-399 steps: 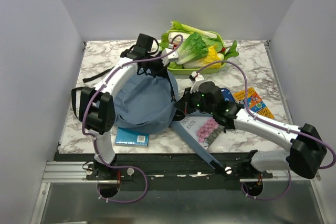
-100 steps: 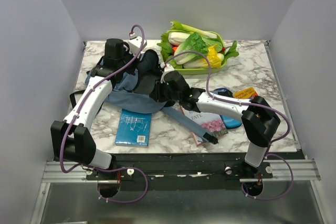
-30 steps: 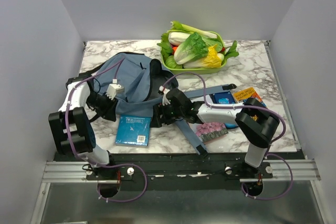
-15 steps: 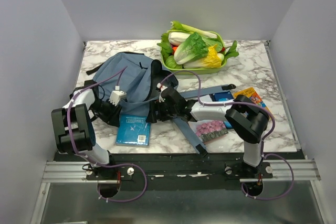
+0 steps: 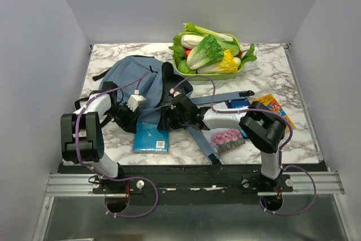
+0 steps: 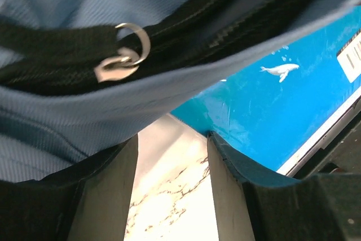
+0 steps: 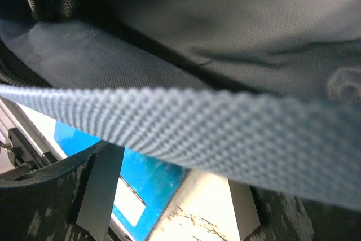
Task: Pack the student bag
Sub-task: Move the book to the center of the board, then pick up the book from the center of the board.
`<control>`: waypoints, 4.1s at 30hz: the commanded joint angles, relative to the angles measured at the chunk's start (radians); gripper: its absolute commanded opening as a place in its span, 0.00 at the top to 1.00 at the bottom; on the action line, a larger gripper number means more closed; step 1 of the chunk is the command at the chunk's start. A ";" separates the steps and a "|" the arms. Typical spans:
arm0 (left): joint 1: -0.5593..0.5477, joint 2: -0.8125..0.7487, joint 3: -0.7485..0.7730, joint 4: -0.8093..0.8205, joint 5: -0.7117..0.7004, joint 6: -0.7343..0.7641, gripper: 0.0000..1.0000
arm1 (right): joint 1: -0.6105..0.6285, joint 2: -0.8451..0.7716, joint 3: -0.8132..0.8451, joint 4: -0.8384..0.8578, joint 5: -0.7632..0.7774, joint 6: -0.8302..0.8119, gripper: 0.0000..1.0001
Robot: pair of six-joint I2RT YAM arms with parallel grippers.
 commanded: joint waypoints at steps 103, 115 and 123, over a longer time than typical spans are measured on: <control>-0.435 -0.024 -0.021 0.241 -0.191 0.082 0.51 | -0.103 -0.186 -0.166 -0.221 0.164 0.115 0.23; -0.510 -0.011 -0.136 0.461 -0.291 0.070 0.54 | -0.112 -0.080 -0.218 -0.067 0.019 0.205 0.25; -0.549 -0.038 -0.115 0.449 -0.260 0.058 0.55 | -0.175 -0.123 -0.300 0.151 -0.199 0.276 0.27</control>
